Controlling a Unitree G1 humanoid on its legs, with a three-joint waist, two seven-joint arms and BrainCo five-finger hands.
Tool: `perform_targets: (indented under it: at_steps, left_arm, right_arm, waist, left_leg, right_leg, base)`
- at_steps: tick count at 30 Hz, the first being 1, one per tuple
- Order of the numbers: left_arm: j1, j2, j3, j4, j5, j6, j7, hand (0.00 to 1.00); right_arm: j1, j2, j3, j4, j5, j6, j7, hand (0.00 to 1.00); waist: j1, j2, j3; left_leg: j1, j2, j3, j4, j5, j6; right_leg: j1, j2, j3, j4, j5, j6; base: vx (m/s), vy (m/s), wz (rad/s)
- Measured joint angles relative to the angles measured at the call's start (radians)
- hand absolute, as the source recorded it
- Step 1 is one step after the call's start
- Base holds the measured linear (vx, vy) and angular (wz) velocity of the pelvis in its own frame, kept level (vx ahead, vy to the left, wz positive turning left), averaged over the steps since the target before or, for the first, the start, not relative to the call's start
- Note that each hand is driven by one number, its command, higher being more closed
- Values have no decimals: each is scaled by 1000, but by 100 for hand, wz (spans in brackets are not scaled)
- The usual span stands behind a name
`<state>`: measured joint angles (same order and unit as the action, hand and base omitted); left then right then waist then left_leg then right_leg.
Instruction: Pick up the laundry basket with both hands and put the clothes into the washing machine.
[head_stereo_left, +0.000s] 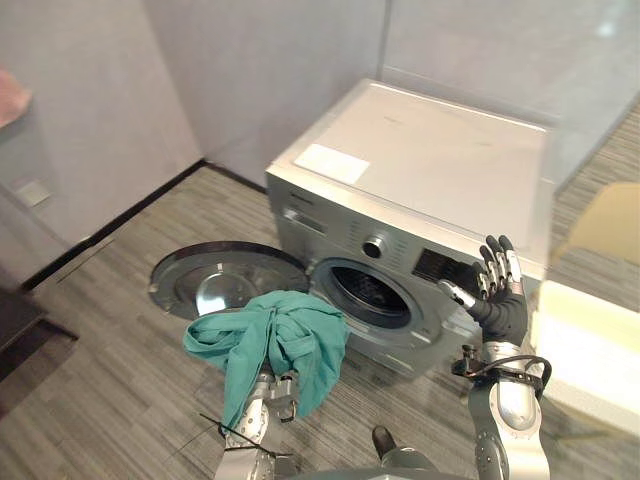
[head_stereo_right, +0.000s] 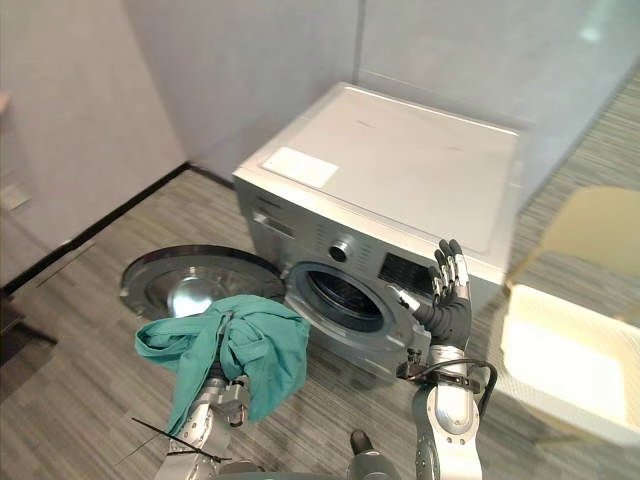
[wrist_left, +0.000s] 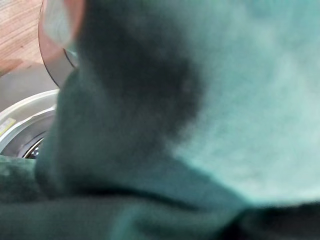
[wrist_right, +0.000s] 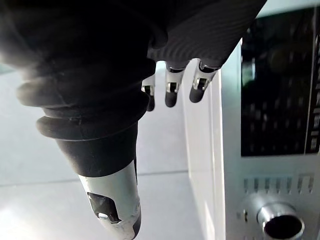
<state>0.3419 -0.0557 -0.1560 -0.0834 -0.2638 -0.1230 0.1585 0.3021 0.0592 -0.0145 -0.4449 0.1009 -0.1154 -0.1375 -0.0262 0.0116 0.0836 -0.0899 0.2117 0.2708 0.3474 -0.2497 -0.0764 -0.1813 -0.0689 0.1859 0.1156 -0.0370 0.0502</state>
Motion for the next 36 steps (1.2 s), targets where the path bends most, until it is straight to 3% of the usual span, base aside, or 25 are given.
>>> perform_targets:
  at_steps: [1, 2, 3, 5, 7, 10, 12, 13, 14, 16, 20, 24, 28, 36]
  left_arm:
    - [-2, 0, 25, 3, -2, 0, 3, 100]
    - [-8, 0, 54, 12, -2, 0, 8, 100]
    - [-9, -1, 93, 21, -12, 2, 25, 100]
    - [-16, -14, 146, 43, -32, 3, 43, 100]
    - [-17, -17, 177, 45, -40, 4, 54, 100]
    - [-15, -20, 243, 45, -40, 6, 70, 100]
    - [-15, -20, 288, 46, -40, 8, 88, 100]
    - [-16, -19, 309, 46, -40, 9, 97, 100]
    - [-16, -19, 313, 46, -40, 8, 106, 100]
    - [-16, -20, 314, 45, -40, 5, 107, 100]
    - [-15, -20, 337, 44, -41, 4, 110, 100]
    - [-10, -21, 351, 45, -49, 5, 110, 100]
    - [-9, -21, 354, 45, -52, 4, 105, 100]
    - [12, -24, 343, 45, -58, 4, 101, 100]
  right_arm:
    - [-1, 3, 9, 0, -19, 3, -4, 0]
    - [-2, 1, 13, 1, -34, 8, -8, 0]
    - [-1, 1, 6, 1, -46, 9, -16, 0]
    - [-20, -13, -31, 1, -80, 9, -28, 0]
    - [-25, -21, -72, 2, -104, 8, -42, 0]
    - [-33, -41, -109, 15, -110, 14, -63, 0]
    - [-43, -40, -108, 38, -107, 19, -67, 0]
    - [-40, -37, -107, 37, -105, 22, -71, 0]
    - [-41, -34, -117, 37, -101, 21, -78, 0]
    - [-41, -35, -133, 39, -98, 21, -78, 0]
    - [-38, 2, -133, 73, -40, 18, -77, 0]
    - [-39, 3, -114, 88, 58, 3, -68, 0]
    - [-41, 3, -106, 112, 98, -15, -51, 0]
    - [-41, 3, -84, 120, 86, -31, -33, 0]
  waist:
    - [1, 12, 8]
    - [10, 2, 13]
    - [13, -11, 15]
    - [10, 1, 15]
    - [0, 16, 15]
    - [11, 54, 25]
    - [12, 59, 28]
    - [11, 51, 32]
    - [14, 50, 29]
    - [13, 64, 25]
    - [15, 52, 20]
    - [25, 51, 20]
    - [43, 47, 17]
    - [43, 29, 15]
  left_leg:
    - [9, 22, 47, -8, -3, 6]
    - [36, 33, 93, -19, -3, 5]
    - [77, 39, 147, -26, -7, -1]
    - [105, 66, 185, -4, -28, -35]
    - [123, 87, 204, -21, -31, -43]
    - [160, 139, 254, -6, -17, -59]
    - [138, 174, 185, 104, -2, -29]
    - [92, 163, 68, 168, -11, 4]
    - [77, 125, -2, 140, -34, 6]
    - [69, 86, -16, 19, -10, 14]
    - [124, 52, 15, -97, 1, -20]
    - [157, 14, 10, -113, 2, -20]
    - [181, -7, 8, -140, 2, -20]
    - [186, -17, 21, -157, 1, -19]
  right_leg:
    - [-42, -40, -144, 57, -6, -9]
    - [-74, -77, -288, 145, -17, -26]
    - [-63, -115, -453, 249, -51, -73]
    - [-43, -115, -538, 255, -57, -71]
    - [-43, -64, -511, 210, -40, -47]
    - [-52, 20, -449, 177, -40, -52]
    - [-29, 59, -400, 149, -19, -72]
    - [8, 66, -383, 103, -1, -80]
    - [31, 67, -374, 62, 18, -77]
    - [50, 77, -371, 21, 37, -66]
    - [87, 71, -351, -83, 91, -30]
    - [153, 48, -351, -164, 128, -7]
    - [179, 33, -352, -190, 139, 6]
    - [188, 30, -343, -213, 162, 5]
  base:
    - [-176, -85, -152]
    - [-41, -138, -142]
    - [6, -132, -122]
    - [41, -83, -91]
    - [101, -86, -78]
    - [160, -105, -91]
    - [179, -111, -83]
    - [171, -75, -51]
    - [178, -46, -36]
    - [134, 44, -26]
    - [77, 99, -11]
    - [33, 108, 6]
    - [-8, 58, 5]
    - [-4, 2, 0]
